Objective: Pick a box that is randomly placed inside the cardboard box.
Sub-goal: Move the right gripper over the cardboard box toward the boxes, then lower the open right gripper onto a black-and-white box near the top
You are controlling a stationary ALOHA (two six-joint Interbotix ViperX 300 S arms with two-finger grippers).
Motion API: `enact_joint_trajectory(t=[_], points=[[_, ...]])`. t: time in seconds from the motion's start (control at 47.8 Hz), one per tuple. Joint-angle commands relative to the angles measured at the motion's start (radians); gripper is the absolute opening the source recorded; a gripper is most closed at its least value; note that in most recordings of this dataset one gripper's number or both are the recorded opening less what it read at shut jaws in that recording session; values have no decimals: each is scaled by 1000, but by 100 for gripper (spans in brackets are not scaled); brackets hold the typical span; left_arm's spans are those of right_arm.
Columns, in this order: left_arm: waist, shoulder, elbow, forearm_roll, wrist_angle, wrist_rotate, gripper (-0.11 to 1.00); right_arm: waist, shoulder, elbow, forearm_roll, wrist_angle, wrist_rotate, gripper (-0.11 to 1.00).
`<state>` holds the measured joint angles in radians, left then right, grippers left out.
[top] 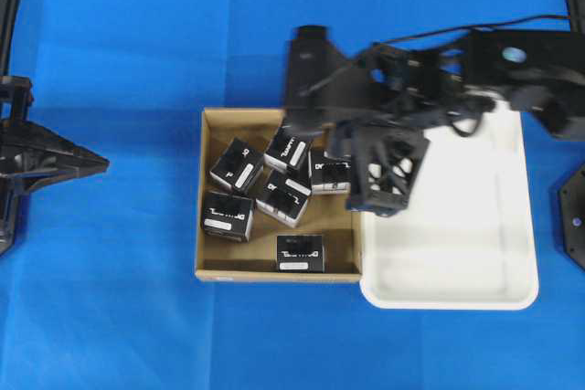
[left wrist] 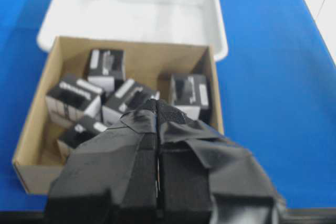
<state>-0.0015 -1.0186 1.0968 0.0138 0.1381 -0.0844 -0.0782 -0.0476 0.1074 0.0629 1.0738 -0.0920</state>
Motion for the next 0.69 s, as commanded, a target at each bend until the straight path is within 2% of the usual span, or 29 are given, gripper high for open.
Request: enact_joint_trajectory(t=[0.0,0.146,0.272,0.543,0.669], points=[[-3,-3,-26,3,5,-3,-6,-14,64,-107,5,87,-51,0],[-8,-20,-29,3,15,-5,-6,-38,160,-235,6,189,-183,0],[-12,-37,-34,3,31,-6,-6,-71,216,-310,28,216,-259,0],[-34,-52,-41,3,58,-9,-6,-190,333,-436,189,291,-391,0],[-37,-49,-41,3,58,-15,-6,-207,370,-459,222,308,-437,0]])
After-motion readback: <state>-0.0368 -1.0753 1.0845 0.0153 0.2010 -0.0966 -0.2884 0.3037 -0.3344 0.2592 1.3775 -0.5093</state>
